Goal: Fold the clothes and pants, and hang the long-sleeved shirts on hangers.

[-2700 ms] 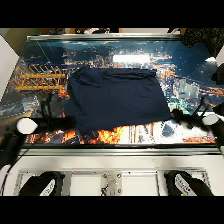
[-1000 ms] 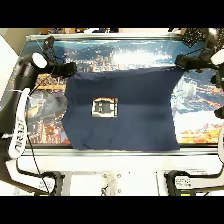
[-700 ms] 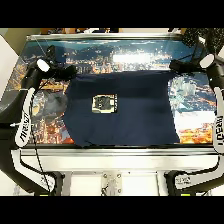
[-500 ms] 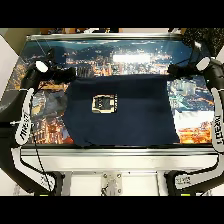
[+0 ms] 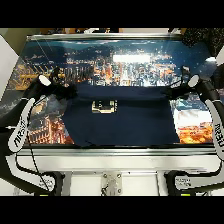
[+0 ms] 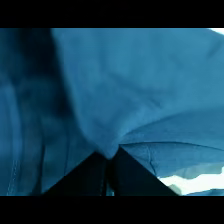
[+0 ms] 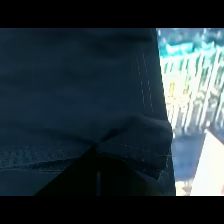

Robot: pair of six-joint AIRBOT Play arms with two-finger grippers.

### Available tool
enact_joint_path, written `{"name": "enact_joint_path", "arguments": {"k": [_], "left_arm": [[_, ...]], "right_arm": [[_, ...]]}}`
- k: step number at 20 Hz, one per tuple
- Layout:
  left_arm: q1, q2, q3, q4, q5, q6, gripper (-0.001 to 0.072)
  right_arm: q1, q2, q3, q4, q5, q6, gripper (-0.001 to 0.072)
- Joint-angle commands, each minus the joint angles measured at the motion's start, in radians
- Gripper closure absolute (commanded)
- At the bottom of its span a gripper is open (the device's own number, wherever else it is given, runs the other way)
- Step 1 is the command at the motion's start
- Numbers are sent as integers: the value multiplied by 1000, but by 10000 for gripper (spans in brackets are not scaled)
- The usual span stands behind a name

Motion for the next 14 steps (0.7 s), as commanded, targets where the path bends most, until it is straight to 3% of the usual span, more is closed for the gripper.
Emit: {"name": "enact_joint_path", "arguments": {"k": [1,9,14], "left_arm": [[1,21,-87,-6,19,2,693],[1,33,-90,-5,-20,2,692],[29,279,67,-5,-18,2,693]], "right_arm": [[6,7,-67,6,5,0,699],[7,31,-66,27,16,1,699],[-32,262,89,24,-51,-4,699]]}}
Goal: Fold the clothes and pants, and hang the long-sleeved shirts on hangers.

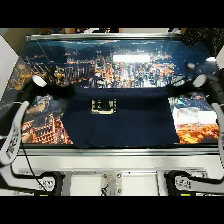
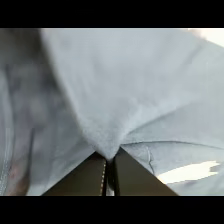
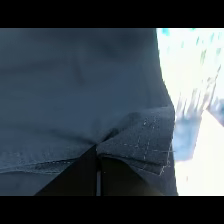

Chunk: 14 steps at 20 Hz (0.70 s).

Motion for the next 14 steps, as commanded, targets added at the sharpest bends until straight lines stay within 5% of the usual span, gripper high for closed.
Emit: {"name": "enact_joint_path", "arguments": {"k": [1,6,14], "left_arm": [[23,199,163,4,-26,-2,693],[23,546,432,0,-11,-2,693],[-40,882,607,0,30,-9,693]], "right_arm": [[-29,179,139,-7,-51,-4,699],[-34,489,338,-7,-176,-4,699],[-34,811,351,-8,-237,-4,700]]}}
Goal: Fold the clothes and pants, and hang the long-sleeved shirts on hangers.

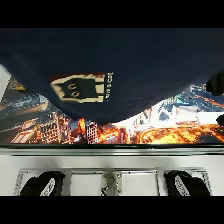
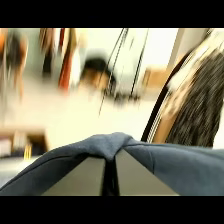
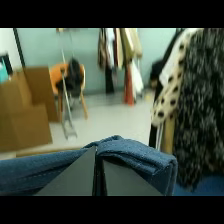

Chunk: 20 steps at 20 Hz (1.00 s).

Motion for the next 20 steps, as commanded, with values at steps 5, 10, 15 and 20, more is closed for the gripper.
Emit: {"name": "enact_joint_path", "arguments": {"k": [5,10,15,20], "left_arm": [[-17,151,42,-4,95,-33,693],[-17,40,43,-4,136,-48,693],[-17,-212,42,-1,105,-48,693],[-17,-570,42,4,-17,-47,693]], "right_arm": [[0,126,18,6,-25,0,700],[0,87,18,7,-75,4,701],[1,-72,17,8,45,8,701],[10,-398,17,7,170,10,701]]}}
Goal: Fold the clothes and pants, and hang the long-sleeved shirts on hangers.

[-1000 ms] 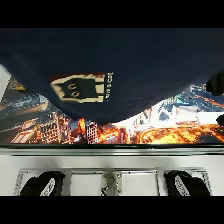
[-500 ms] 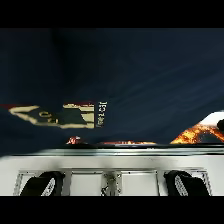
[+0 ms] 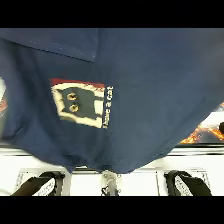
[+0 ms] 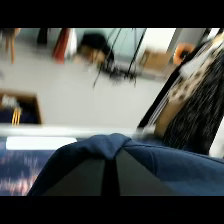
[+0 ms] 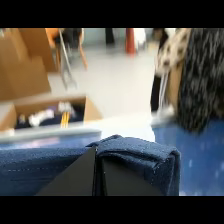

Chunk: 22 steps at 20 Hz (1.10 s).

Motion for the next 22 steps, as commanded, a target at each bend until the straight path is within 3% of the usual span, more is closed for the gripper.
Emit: {"name": "enact_joint_path", "arguments": {"k": [1,6,11,15,19,22], "left_arm": [[0,-260,2,3,-68,2,693],[0,-583,2,-7,-3,2,693],[0,-772,2,-7,2,2,693],[9,-834,2,-5,-11,2,693],[51,-825,2,1,-97,5,693],[81,-803,-5,6,-203,67,693]], "right_arm": [[14,-238,1,-3,69,4,701],[65,-584,1,3,-21,16,701],[109,-785,1,6,-35,15,701],[129,-835,0,4,-39,19,701],[130,-811,-5,-82,47,122,702],[142,-759,-85,-135,113,150,702]]}}
